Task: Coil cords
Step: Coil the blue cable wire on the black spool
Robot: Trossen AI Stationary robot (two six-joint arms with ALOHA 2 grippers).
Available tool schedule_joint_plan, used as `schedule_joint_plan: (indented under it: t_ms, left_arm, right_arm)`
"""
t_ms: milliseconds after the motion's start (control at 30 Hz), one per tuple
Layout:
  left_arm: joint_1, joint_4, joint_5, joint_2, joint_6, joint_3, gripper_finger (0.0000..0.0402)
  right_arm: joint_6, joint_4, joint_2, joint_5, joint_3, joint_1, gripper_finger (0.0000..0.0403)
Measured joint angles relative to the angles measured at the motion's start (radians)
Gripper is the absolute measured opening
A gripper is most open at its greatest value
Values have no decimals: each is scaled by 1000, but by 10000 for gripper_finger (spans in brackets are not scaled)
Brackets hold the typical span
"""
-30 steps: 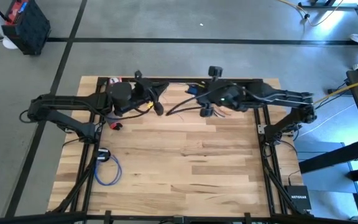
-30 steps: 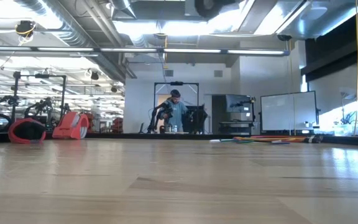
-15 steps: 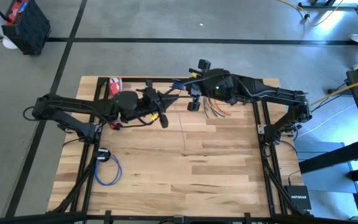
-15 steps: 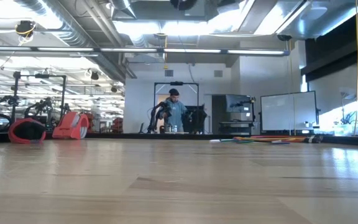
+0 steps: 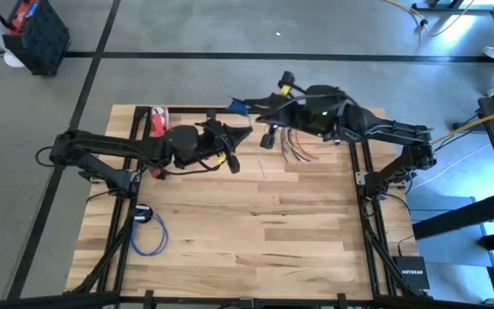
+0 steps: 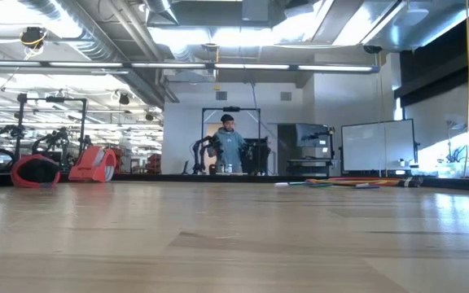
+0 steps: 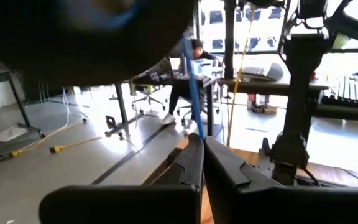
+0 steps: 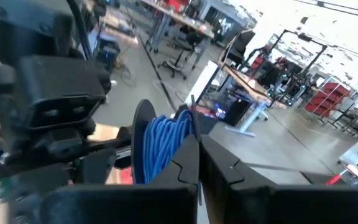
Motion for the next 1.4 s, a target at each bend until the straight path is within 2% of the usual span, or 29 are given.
schedule_joint_plan:
  t_ms: [233,567,1033,1400]
  left_arm:
    - [10,4,11,3,20,0,0]
    - [34,-22,11,5,45,-3,0]
    - [60,-82,13,6,53,-5,0]
    - [67,-115,-14,8,64,-8,0]
  right_arm:
    - [66,2,-60,-69,-1,0,5]
    - [69,25,-75,-145,-1,10,5]
    - [34,-134,-82,-122,180,124,5]
    - [31,-227,-73,-111,190,130,5]
